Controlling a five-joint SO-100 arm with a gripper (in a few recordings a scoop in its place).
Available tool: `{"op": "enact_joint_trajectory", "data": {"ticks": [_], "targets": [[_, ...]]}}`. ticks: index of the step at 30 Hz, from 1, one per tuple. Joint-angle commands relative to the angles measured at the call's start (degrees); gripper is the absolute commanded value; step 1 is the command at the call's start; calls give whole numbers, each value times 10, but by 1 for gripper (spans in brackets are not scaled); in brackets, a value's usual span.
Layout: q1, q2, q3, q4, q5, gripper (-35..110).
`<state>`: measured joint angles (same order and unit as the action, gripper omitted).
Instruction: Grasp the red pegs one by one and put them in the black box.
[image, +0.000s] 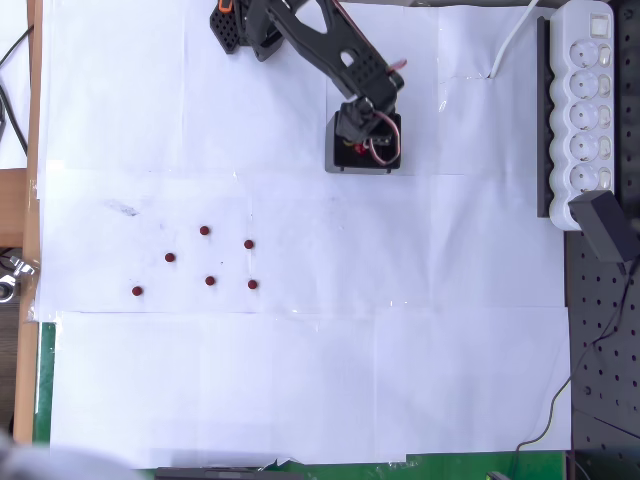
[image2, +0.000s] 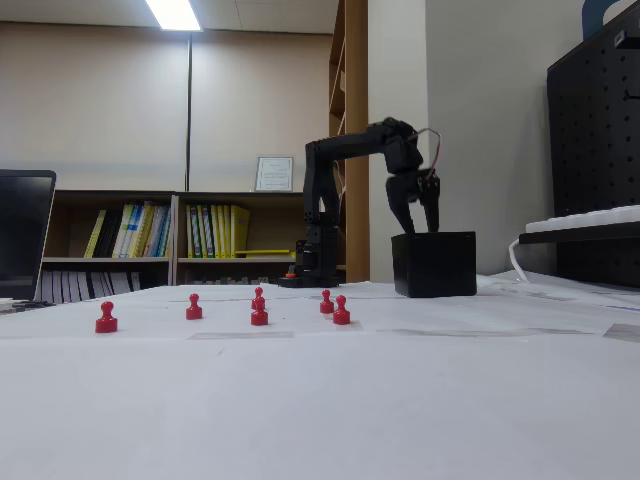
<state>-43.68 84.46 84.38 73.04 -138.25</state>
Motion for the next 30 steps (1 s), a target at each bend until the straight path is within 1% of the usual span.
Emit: {"op": "enact_joint_trajectory", "data": {"ticks": [1, 5, 10, 14, 16, 21, 25, 30], "targets": [[-1, -5, 8, -11, 2, 17], [17, -50, 11, -17, 0, 23], [59, -199, 0, -45, 4, 25], [125, -268, -33, -62, 65, 24], [172, -294, -99, -109, 113, 24], [274, -301, -302, -294, 249, 24], [311, -265, -378, -403, 301, 24], [347, -194, -413, -520, 340, 24]]}}
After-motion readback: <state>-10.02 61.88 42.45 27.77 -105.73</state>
